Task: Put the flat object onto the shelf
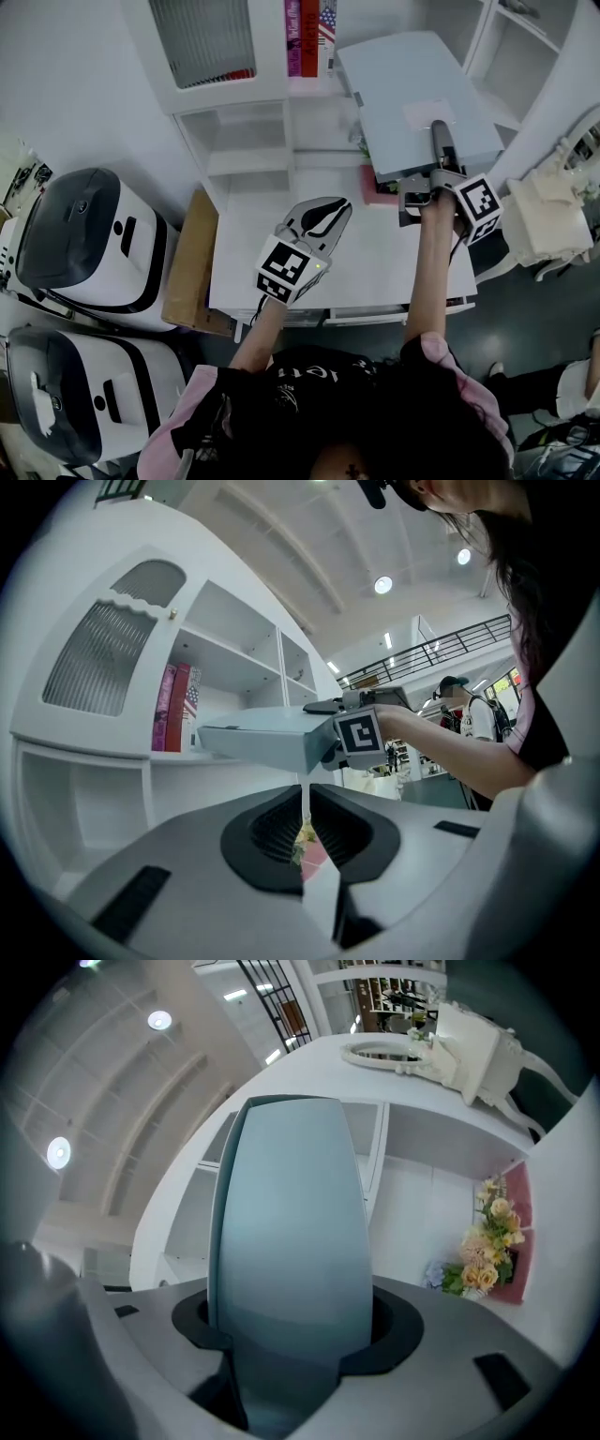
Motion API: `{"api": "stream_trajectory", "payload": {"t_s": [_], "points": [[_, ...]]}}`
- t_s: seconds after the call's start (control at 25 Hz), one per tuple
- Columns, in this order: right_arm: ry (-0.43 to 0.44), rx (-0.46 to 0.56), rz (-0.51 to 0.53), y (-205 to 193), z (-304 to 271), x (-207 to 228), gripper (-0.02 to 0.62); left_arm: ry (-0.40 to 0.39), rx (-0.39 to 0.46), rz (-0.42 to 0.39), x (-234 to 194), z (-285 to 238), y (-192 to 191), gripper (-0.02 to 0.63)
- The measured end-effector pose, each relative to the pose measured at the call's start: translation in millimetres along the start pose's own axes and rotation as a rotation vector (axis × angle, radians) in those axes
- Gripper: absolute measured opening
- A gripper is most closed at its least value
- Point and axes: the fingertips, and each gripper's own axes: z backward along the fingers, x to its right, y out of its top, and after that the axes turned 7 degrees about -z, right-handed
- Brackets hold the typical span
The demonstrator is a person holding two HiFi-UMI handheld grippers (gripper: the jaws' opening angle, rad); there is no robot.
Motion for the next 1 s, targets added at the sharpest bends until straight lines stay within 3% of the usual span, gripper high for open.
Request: {"api": "stream_trajectory", "payload": {"t_s": [0.2,0.4,0.44,0.52,0.68,0.88,1.0], "points": [[-0.016,0.018,-0.071,0,-15,10,0.307,-0.023,0.017,-0.119,-13,-26,25,0.037],[-0.028,0.018,-0.111,6,-35,16,0.307,-0.012,0.035,-0.162,-27,-56,47,0.042],[-0.033,0.017,-0.119,6,-39,17,0.307,-0.009,0.036,-0.165,-30,-63,51,0.089],[-0.045,0.017,-0.149,7,-46,22,0.307,-0.011,0.032,-0.180,-32,-77,56,0.264],[-0.070,0.001,-0.221,2,-59,37,0.307,-0.015,0.015,-0.225,-40,-99,60,0.268],[-0.086,-0.127,-0.256,-12,-68,56,0.307,0.044,0.014,-0.219,-64,-113,63,0.267],[-0.065,-0.164,-0.251,-11,-70,60,0.308,0.027,0.016,-0.245,-64,-123,66,0.268]]}}
